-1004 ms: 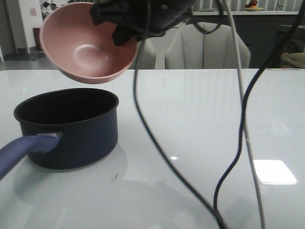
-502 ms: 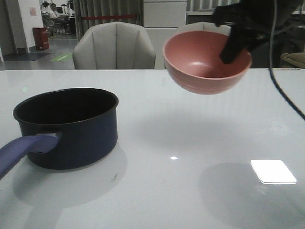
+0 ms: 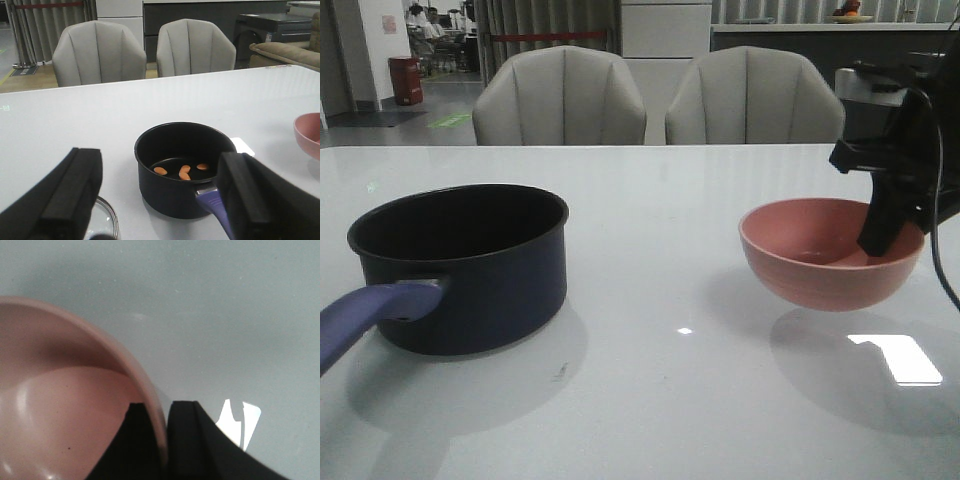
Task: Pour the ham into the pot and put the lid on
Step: 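Carry the empty pink bowl back and lower it onto the table with the right gripper, then open the right gripper and raise it away from the bowl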
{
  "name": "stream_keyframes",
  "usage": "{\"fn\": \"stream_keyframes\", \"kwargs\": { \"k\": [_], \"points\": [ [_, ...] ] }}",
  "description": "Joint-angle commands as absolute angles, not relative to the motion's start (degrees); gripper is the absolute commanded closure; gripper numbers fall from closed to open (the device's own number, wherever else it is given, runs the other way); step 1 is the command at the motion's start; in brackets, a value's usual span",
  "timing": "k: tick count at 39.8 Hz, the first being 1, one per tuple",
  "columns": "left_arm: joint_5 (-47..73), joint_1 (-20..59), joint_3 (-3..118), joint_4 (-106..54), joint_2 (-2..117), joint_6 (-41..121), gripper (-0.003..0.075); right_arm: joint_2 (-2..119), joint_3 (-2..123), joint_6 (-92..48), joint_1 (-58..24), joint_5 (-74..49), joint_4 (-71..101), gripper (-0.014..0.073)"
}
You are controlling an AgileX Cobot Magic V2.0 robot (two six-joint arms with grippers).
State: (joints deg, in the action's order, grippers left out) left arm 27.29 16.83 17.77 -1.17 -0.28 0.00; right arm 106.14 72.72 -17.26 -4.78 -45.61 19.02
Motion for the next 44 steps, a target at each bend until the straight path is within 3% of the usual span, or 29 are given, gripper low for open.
{"fn": "stream_keyframes", "kwargs": {
  "k": [1,7,13,16,30,44],
  "points": [
    [22.39,17.29,19.13,-1.54,-1.39,-0.38,0.0211,104.56,74.22,-17.10,-4.45,-44.06,19.09,0.0437],
    [22.39,17.29,19.13,-1.54,-1.39,-0.38,0.0211,104.82,74.22,-17.10,-5.10,-42.87,19.20,0.0344],
    [22.39,17.29,19.13,-1.54,-1.39,-0.38,0.0211,104.82,74.22,-17.10,-5.62,-42.65,19.13,0.0174],
    [22.39,17.29,19.13,-1.54,-1.39,-0.38,0.0211,104.48,74.22,-17.10,-5.18,-43.62,18.99,0.0134],
    [22.39,17.29,19.13,-1.54,-1.39,-0.38,0.0211,85.90,68.58,-20.88,-5.78,-39.55,22.35,0.0139],
    [21.61,17.29,19.13,-1.54,-1.27,-0.38,0.0211,62.51,53.58,-21.22,-16.81,-23.19,22.92,0.0139]
  ]
}}
